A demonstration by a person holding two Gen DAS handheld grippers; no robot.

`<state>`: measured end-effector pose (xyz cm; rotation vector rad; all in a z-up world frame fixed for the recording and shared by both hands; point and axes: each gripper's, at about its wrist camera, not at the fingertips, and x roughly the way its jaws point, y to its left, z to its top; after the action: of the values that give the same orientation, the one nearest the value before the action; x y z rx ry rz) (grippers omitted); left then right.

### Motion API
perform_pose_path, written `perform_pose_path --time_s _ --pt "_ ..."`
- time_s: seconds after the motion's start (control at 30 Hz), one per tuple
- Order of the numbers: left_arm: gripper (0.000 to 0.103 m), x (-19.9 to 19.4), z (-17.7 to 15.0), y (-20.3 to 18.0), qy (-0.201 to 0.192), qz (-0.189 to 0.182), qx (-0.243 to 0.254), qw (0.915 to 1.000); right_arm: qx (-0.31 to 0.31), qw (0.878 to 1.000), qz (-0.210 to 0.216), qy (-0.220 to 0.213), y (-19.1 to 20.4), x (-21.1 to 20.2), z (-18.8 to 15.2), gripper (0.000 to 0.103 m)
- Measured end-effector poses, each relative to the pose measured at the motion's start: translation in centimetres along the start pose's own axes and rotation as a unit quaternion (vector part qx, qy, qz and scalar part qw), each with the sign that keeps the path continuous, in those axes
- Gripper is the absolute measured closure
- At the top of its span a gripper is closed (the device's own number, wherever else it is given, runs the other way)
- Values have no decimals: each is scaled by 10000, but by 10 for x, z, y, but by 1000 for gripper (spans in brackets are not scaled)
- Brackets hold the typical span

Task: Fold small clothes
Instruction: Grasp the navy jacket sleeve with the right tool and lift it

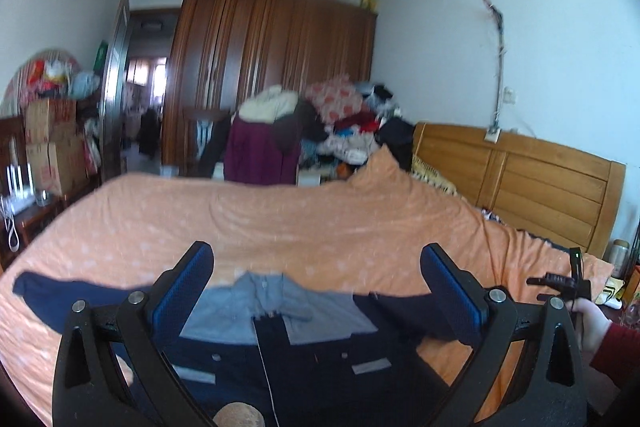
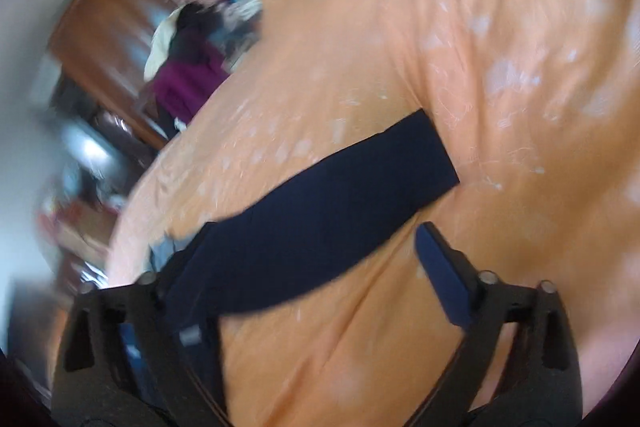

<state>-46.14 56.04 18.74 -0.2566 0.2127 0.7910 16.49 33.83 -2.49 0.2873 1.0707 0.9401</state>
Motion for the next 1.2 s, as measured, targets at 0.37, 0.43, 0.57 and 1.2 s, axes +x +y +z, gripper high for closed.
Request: perform_pose_path --time_s 0.37,0.43,0.57,1.2 --pt "0 100 -58 8 762 -2 -110 9970 1263 9898 -104 646 -59 49 4 37" --pt "0 114 -63 5 849 -35 -111 9963 1233 9893 -48 774 -56 54 -1 37" --pt "0 123 -65 -1 937 -138 -124 9954 1244 9886 -267 807 -78 73 5 38" --pt "0 90 -44 80 542 459 -519 9961 -1386 9618 2361 -26 245 66 -31 99"
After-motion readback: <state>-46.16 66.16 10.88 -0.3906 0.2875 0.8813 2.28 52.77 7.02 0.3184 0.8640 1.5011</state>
